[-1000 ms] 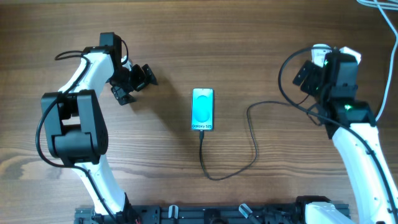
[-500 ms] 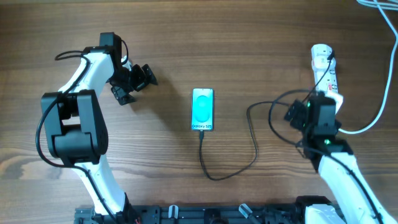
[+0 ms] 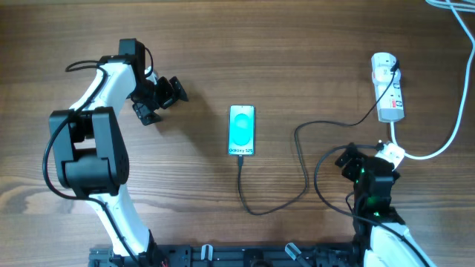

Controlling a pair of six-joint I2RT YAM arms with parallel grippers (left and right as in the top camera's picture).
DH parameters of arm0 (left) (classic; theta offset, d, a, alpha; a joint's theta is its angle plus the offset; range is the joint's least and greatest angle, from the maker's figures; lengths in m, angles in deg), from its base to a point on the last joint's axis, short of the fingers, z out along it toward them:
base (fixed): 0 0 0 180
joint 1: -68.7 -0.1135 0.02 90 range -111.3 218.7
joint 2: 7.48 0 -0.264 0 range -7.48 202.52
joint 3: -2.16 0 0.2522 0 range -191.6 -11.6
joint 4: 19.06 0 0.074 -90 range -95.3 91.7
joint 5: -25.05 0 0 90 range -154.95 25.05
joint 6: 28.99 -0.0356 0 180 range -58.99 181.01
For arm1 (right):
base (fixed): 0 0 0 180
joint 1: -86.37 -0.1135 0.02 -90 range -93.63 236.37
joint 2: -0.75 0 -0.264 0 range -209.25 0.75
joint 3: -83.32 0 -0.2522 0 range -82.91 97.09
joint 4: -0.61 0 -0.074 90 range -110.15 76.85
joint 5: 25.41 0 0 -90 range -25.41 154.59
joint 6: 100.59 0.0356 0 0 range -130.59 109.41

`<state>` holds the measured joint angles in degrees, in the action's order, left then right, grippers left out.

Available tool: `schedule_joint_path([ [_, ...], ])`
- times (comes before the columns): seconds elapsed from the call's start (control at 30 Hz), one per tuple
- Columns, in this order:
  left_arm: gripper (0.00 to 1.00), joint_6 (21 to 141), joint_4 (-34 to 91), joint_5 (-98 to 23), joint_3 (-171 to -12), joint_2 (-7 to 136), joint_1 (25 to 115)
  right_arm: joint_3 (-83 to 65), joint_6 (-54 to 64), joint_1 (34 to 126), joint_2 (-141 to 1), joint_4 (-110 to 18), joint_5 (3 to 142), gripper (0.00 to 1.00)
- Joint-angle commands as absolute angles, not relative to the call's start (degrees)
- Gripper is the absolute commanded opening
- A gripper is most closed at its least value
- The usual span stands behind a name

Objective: Plug charger to phone and switch on socket

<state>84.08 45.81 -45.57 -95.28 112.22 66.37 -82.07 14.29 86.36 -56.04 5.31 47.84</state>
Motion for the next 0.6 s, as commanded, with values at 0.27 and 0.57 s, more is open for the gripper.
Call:
schedule_joint_path([
  [0.27,1.0,83.79,45.7,-46.75,-93.99,113.49,66.22,-82.64,11.89,86.27,-44.68,-0.31,53.06,1.0],
  [0.57,1.0,83.79,45.7,-46.75,-93.99,113.49,66.22,-82.64,11.61,86.27,-40.35,-11.74,53.06,1.0],
])
